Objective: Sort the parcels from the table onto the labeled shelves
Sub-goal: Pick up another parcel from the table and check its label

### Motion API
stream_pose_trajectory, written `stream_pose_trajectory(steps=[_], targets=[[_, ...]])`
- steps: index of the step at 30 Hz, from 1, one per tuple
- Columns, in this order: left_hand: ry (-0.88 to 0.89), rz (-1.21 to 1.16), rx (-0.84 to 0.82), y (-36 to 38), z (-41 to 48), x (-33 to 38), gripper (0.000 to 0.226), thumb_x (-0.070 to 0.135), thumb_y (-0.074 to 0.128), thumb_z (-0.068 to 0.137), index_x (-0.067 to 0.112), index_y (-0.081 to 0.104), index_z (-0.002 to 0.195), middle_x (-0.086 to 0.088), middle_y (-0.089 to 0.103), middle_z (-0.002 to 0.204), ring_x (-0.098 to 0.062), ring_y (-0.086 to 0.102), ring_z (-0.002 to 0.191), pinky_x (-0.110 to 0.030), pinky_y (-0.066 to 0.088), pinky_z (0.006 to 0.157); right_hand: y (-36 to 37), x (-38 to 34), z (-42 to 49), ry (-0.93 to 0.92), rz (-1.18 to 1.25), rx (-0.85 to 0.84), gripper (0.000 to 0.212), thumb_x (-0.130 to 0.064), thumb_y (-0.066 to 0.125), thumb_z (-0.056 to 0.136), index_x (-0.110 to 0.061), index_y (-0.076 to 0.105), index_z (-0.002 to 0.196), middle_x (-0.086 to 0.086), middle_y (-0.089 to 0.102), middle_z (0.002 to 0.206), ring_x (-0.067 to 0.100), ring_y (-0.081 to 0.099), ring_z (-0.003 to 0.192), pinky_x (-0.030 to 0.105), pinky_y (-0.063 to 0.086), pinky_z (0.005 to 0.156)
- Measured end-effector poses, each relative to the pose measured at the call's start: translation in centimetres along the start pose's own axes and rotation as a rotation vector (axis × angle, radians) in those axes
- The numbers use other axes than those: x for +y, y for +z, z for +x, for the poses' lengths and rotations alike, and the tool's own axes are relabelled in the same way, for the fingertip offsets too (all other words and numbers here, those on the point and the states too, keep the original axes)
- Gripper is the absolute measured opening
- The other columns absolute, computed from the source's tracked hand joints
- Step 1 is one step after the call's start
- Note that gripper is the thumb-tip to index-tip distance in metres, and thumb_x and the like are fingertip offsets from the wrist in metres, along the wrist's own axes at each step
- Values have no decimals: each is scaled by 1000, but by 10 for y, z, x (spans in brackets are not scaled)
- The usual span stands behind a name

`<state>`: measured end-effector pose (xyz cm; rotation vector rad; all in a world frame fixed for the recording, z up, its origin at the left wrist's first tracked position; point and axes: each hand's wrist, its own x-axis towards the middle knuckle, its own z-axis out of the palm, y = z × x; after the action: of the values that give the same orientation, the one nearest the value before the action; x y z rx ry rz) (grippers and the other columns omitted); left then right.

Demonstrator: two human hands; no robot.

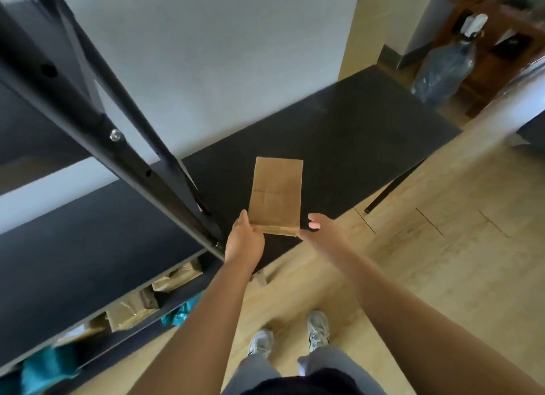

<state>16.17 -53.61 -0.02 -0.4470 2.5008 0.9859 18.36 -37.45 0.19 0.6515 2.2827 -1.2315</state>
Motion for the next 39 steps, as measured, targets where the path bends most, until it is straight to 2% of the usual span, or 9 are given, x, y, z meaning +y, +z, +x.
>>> stream_pose_trajectory(steps=[5,9,13,16,19,25,29,34,39], targets=[[-95,-22,60,19,-2,4,58,19,41,102,21,22,157,-7,41,155,-29,51,131,-42,46,101,-15,8,22,-86,-160,-105,59,-29,63,91,-17,44,146,2,55,143,22,53,128,36,45,97],[-92,-35,104,29,-8,6,49,20,50,98,21,44,147,-5,58,140,-27,58,123,-46,50,101,-18,16,28,-150,-242,-117,36,-26,63,90,-15,60,124,2,69,114,22,64,102,38,54,84],[-80,-33,152,31,-11,10,29,18,58,93,20,66,121,-3,72,107,-23,66,95,-39,57,82,-24,21,31,-177,-262,-85,23,-21,60,91,-13,65,113,3,72,103,20,66,89,36,55,76],[-64,-79,161,31,-14,15,30,20,65,91,18,67,121,5,71,99,-17,64,89,-31,52,76,-31,19,30,-187,-234,-30,19,-19,57,92,-13,69,106,3,73,95,20,66,77,36,53,65],[-33,-149,185,25,-17,23,33,23,64,93,18,64,126,9,65,96,-12,61,89,-27,48,75,-38,11,30,-208,-194,5,22,-20,57,94,-14,68,111,-1,68,91,12,61,71,25,45,57],[28,-295,240,3,-20,40,39,27,61,96,18,61,133,4,69,115,-3,55,93,-13,39,66,-55,-20,34,-196,-81,45,25,-22,61,94,-15,65,119,-3,65,94,13,62,83,25,48,68],[54,-385,280,-10,-12,52,39,25,62,95,19,61,134,4,70,121,-1,56,93,-8,38,65,-65,-40,40,-245,1,125,27,-19,64,94,-13,64,121,-4,65,97,13,61,86,18,41,59],[117,-414,331,-20,-1,72,36,23,62,95,20,64,131,5,71,116,-3,60,93,-8,40,65,-76,-65,50,-312,83,204,35,-16,63,94,-13,64,129,3,69,115,22,64,106,37,52,93],[136,-436,307,-22,14,81,33,18,61,95,19,66,127,6,71,111,-4,61,89,-7,40,60,-83,-85,64,-339,60,209,35,-17,63,95,-14,65,129,2,69,119,22,64,109,35,52,93]])
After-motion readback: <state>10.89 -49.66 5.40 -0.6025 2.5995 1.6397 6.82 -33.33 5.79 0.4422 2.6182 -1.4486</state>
